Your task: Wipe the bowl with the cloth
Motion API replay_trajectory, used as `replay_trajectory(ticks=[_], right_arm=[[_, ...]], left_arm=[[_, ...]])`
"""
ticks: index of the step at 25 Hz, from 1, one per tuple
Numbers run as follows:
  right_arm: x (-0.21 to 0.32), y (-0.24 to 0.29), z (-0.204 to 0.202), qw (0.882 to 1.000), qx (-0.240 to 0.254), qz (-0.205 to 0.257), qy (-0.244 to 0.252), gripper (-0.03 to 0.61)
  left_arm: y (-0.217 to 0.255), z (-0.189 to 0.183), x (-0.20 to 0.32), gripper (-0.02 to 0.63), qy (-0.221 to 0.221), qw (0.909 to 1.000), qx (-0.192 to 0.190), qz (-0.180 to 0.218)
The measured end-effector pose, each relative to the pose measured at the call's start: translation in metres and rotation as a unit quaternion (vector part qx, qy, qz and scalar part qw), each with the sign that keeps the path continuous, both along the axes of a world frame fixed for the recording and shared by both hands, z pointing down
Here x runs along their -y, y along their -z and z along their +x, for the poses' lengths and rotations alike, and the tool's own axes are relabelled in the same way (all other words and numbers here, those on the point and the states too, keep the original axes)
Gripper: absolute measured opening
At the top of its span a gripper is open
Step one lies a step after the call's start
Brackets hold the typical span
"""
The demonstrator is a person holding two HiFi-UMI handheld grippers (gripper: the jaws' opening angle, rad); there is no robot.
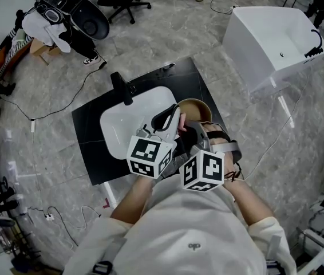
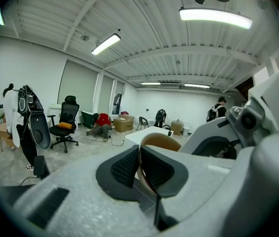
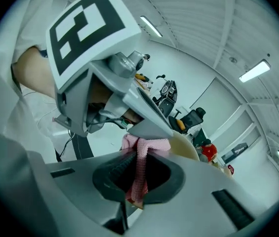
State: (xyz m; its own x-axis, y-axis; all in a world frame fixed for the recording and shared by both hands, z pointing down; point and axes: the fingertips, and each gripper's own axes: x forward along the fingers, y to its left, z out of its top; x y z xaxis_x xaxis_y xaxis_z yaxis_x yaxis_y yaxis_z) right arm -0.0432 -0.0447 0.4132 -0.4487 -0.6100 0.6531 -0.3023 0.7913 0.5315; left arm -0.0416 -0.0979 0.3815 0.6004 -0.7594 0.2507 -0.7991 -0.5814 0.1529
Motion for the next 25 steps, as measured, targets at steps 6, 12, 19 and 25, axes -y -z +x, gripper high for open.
replay_trajectory(ticks=[6, 12, 19, 25], right_arm=[[0.005, -0.002, 0.023, 0.999, -0.039, 0.018, 0.003, 0.017], [0.014, 0.001, 0.042, 0.996, -0.079, 0.05, -0.01, 0.017], [0.029, 0.009, 0.051, 0.989, -0.116, 0.091, -0.009, 0.017], [0.044, 0.034, 0.05, 0.987, -0.101, 0.126, -0.014, 0.017]], left_arm=[[0.004, -0.002, 0.004, 0.025, 0.006, 1.0, 0.001, -0.001], [0.006, 0.001, 0.004, 0.025, 0.006, 1.0, 0.003, 0.004], [0.005, 0.002, -0.003, 0.025, -0.011, 0.9999, 0.01, 0.004], [0.008, 0.011, -0.003, 0.025, -0.029, 0.9993, 0.021, 0.007]])
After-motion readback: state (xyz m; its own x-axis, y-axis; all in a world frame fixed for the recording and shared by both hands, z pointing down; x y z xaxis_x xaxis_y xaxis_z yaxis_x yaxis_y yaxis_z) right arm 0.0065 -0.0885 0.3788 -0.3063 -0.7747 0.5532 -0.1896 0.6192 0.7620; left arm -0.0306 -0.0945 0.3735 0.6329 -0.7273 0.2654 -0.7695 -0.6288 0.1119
